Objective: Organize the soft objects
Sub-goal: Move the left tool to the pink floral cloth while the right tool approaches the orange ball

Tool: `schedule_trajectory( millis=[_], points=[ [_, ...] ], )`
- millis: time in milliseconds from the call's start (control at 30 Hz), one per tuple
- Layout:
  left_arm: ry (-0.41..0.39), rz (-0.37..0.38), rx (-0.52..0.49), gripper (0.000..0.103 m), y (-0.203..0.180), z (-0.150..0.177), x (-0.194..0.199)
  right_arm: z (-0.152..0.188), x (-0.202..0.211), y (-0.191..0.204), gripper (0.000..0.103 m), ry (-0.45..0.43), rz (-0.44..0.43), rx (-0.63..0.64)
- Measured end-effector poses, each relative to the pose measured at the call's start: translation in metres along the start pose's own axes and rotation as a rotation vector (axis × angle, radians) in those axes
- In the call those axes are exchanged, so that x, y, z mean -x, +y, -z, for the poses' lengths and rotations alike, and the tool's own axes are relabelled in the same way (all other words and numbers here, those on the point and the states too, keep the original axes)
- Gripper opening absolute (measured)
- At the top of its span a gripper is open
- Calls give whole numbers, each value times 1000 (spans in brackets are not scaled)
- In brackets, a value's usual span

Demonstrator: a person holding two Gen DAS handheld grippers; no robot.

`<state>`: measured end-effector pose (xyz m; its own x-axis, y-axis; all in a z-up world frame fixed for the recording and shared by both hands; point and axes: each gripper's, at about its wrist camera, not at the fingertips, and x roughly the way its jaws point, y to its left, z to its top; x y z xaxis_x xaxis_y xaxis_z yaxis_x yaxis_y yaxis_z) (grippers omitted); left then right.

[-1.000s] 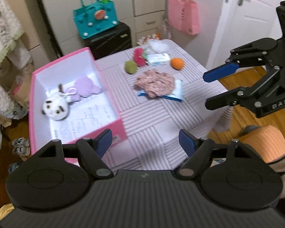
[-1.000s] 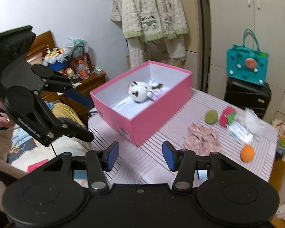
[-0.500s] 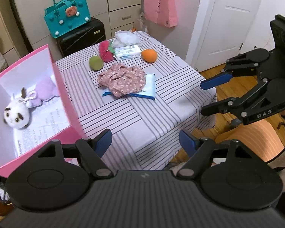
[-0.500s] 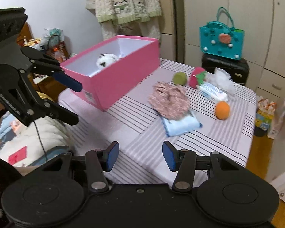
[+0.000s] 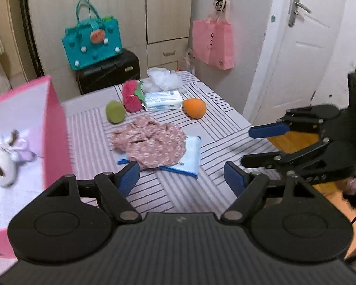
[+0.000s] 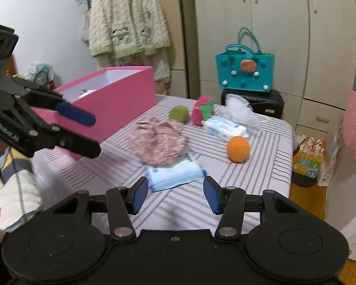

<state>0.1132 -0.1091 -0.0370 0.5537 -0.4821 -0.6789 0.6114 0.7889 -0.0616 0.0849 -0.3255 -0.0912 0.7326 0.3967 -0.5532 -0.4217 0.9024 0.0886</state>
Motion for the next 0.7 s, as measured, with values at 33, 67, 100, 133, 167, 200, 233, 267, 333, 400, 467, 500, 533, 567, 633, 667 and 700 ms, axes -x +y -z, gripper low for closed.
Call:
schedule_trajectory(
  millis=[33,67,100,133,167,200,233,267,333,400,467,500,533,567,633,667,700],
  points=[
    [-2,-3,0,77,-1,-1,-7,1,-5,-4,57,-6,4,-4],
    [-5,-17,-2,77,-2,-1,-14,2,-11,-9,57,-13,9,-10],
    [-9,-34,-3,77,-3,-2,-21,3,-16,-13,57,-19,15,-15],
    [-18,-52,-2,77,-2,-3,-27,4,-20,-17,57,-25,20,-20],
    [-31,-70,1,77,-1,-4,-33,5,-26,-22,57,-33,27,-23],
    [-44,-88,6,77,1,-5,-39,6,-31,-25,57,-41,34,-23],
    [-60,-112,11,77,3,-5,-45,6,-36,-28,59,-50,41,-19],
    [-74,-131,17,77,4,-5,-50,6,-40,-30,59,-56,48,-15],
    [-90,-172,25,77,8,-6,-61,4,-49,-37,60,-65,62,-12],
    [-79,-204,21,77,11,-5,-74,1,-58,-43,60,-69,73,-17],
    [-53,-224,24,77,13,-5,-87,-3,-65,-48,60,-71,72,-23],
    [-48,-228,27,77,14,-6,-92,-5,-69,-50,60,-70,73,-24],
    [-44,-228,28,77,14,-6,-96,-8,-73,-51,60,-67,81,-25],
    [-42,-223,27,77,14,-6,-100,-10,-77,-53,60,-63,91,-24],
    [-47,-215,26,77,13,-7,-106,-15,-84,-57,61,-54,112,-29],
    [-51,-214,24,77,12,-8,-108,-17,-88,-58,63,-47,123,-35],
    [-57,-215,21,76,11,-8,-110,-18,-91,-60,65,-42,128,-41]
  ],
)
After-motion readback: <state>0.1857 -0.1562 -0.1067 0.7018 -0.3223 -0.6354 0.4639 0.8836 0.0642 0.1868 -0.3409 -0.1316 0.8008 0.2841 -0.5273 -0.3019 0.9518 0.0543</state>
